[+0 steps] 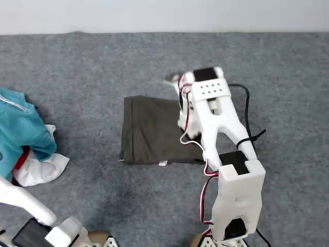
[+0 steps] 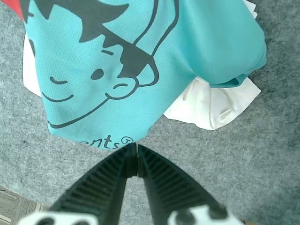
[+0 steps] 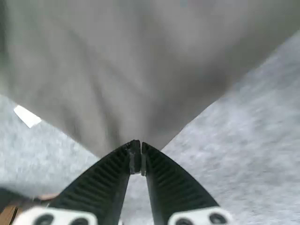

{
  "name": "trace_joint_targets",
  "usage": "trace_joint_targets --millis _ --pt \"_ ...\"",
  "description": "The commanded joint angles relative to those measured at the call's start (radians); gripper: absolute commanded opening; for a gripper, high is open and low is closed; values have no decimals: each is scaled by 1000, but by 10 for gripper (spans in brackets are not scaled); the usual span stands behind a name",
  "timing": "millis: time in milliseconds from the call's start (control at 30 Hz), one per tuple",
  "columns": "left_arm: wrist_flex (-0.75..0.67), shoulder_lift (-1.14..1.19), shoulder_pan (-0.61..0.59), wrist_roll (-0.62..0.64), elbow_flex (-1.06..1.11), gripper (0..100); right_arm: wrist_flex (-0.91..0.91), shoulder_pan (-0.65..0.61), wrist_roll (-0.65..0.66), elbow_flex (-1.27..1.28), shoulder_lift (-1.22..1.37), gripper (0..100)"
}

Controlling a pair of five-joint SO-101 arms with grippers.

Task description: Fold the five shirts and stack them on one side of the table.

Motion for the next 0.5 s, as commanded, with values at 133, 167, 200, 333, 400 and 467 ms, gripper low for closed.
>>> trace_joint_targets --millis 133,167,200,333,400,467 --pt "21 -46 8 6 -2 6 -120 122 -5 215 -12 9" --pt "21 -46 8 6 -4 6 -120 137 -5 219 -8 9" --pt "21 -46 8 6 -4 6 -116 147 -5 219 -8 9" --pt "21 -46 8 6 -4 6 -50 143 -5 164 -42 9" --pt "21 -46 8 6 -4 6 -22 127 -6 103 -85 9" --pt "21 -46 8 6 -4 6 -30 110 -8 41 -128 9"
